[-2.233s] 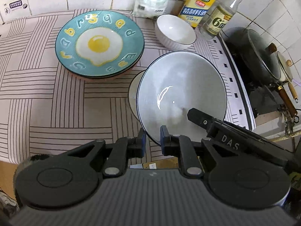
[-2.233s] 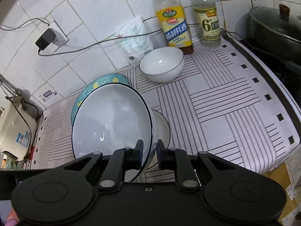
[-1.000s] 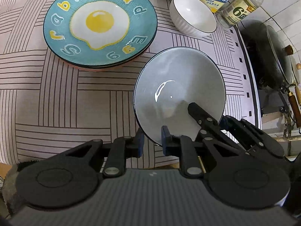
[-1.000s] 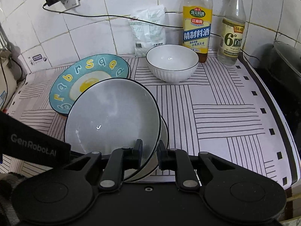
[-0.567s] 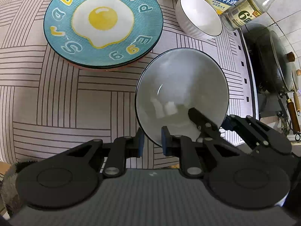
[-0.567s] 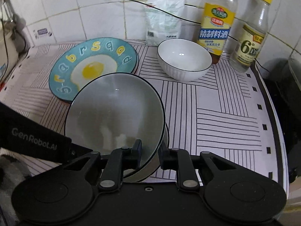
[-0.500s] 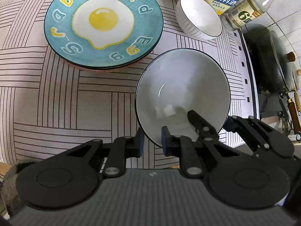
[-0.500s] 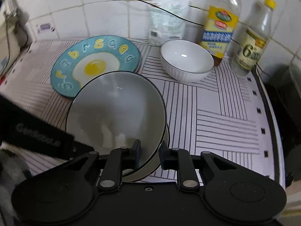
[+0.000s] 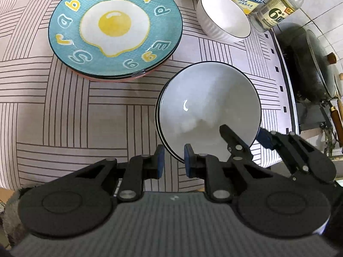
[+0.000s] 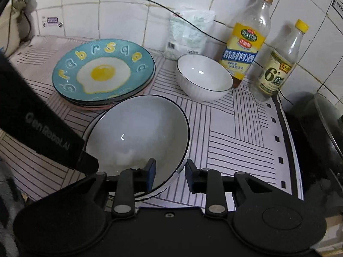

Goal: Organize plates and bowls
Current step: 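Lower the second bowl into the first bowl and open both grippers, then withdraw both grippers up from the nested bowls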

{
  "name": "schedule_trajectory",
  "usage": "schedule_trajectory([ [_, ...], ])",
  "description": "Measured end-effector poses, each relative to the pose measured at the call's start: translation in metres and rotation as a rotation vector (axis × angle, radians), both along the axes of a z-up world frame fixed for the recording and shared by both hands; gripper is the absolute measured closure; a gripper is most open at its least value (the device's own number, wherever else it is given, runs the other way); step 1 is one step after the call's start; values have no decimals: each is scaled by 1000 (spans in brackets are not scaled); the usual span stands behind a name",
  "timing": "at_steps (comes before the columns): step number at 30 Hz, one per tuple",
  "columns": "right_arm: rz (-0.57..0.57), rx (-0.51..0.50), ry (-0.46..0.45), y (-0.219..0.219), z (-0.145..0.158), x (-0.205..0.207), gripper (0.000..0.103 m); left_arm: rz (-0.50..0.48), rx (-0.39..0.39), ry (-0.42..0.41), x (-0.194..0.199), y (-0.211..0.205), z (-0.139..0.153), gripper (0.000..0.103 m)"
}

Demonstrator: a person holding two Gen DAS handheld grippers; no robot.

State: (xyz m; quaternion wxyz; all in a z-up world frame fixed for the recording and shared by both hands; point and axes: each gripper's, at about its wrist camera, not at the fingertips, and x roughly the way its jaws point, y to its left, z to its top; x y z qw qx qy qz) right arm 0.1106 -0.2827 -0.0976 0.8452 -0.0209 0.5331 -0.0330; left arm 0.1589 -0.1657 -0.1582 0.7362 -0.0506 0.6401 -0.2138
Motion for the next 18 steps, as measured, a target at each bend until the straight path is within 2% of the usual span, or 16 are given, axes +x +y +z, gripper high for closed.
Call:
schedule_trajectory([
  [3, -23, 47, -10, -6, -2, -2, 69, -16, -5, -20, -2, 1, 5, 86],
  [6, -60, 159, -44, -21, 4, -9, 66, -40, 6, -77, -7, 2, 18, 86],
  [10, -60, 248, -84, -36, 14, -23, 65, -72, 9, -132, -14, 3, 34, 86],
  [12, -57, 259, -98, -40, 20, -28, 60, -87, 17, -159, -18, 3, 41, 83],
  [18, -9, 207, -148, -44, 39, -37, 60, -144, 71, -251, -31, 1, 62, 83],
])
